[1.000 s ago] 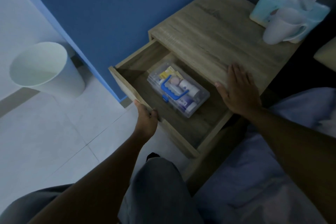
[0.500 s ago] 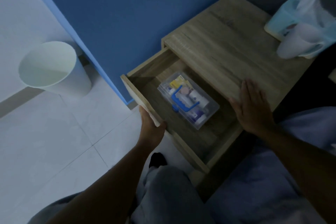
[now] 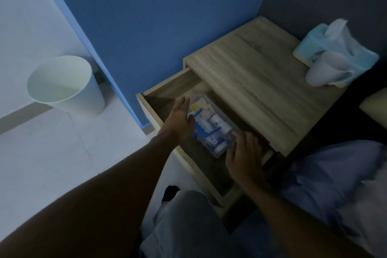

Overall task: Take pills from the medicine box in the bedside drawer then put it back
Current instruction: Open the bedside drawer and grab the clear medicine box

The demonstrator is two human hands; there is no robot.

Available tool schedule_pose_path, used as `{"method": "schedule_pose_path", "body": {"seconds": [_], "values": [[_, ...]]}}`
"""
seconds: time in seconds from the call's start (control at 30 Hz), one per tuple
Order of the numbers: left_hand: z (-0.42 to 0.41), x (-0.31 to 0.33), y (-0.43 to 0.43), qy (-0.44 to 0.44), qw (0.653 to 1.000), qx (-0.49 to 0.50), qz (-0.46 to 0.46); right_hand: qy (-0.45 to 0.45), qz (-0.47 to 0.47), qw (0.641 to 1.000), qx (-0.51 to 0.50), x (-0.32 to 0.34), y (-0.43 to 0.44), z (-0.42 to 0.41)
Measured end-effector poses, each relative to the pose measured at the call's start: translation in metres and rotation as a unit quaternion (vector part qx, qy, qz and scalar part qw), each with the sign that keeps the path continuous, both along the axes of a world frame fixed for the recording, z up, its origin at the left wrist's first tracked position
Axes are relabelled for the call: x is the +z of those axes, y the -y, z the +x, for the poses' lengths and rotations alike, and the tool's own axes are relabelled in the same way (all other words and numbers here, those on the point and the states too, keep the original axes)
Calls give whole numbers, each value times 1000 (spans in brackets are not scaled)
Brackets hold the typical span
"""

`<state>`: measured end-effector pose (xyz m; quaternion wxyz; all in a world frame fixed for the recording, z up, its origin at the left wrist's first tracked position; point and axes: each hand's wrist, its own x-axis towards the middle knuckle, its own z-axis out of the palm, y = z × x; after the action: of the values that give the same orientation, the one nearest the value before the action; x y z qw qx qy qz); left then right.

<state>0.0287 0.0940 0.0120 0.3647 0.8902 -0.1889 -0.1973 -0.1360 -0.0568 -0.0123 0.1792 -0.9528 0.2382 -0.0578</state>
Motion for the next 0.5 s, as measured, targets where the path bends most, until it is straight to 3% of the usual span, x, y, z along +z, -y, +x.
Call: {"method": "schedule_pose_path", "body": {"seconds": [0.13, 0.27, 0.5], "values": [[11, -8, 19, -87, 996, 26, 5, -53, 209, 955, -203, -14, -15, 27], [27, -25, 28, -133, 988, 73, -15, -69, 340, 892, -291, -26, 1, 60], [50, -42, 31, -174, 972, 149, -46, 13, 419, 827, -374, -43, -2, 68]]}}
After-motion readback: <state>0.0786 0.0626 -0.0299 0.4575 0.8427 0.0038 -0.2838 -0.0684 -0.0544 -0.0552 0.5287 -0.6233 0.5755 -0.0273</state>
